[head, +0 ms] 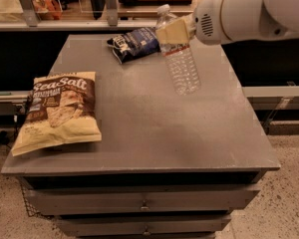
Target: Place water bottle upright
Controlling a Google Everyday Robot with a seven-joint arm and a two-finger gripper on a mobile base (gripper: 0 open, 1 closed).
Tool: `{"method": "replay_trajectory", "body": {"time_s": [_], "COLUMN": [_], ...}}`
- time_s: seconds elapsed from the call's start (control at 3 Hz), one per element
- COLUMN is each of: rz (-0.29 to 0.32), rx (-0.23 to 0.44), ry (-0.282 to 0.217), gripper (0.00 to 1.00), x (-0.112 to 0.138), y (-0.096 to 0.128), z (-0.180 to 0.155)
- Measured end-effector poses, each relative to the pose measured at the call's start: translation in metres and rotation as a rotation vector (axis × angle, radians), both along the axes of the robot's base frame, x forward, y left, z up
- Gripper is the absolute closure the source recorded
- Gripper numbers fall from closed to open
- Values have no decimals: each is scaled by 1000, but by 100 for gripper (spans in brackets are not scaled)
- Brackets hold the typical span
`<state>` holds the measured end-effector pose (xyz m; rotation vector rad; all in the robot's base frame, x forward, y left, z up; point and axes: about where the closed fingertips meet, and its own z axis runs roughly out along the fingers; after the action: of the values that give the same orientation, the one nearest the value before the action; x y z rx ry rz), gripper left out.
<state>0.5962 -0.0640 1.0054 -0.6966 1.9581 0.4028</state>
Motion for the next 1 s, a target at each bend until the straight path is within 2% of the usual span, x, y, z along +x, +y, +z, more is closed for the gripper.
{"method": "replay_trajectory", "body": {"time_s": [0.33, 0.67, 1.0], "rz": [1, -5, 98], "rx": [225, 407, 421], "ry": [-83, -187, -303], "gripper": [100, 100, 100], "x": [23, 30, 15], "y": [-20, -81, -76], "z": [1, -13, -11]}}
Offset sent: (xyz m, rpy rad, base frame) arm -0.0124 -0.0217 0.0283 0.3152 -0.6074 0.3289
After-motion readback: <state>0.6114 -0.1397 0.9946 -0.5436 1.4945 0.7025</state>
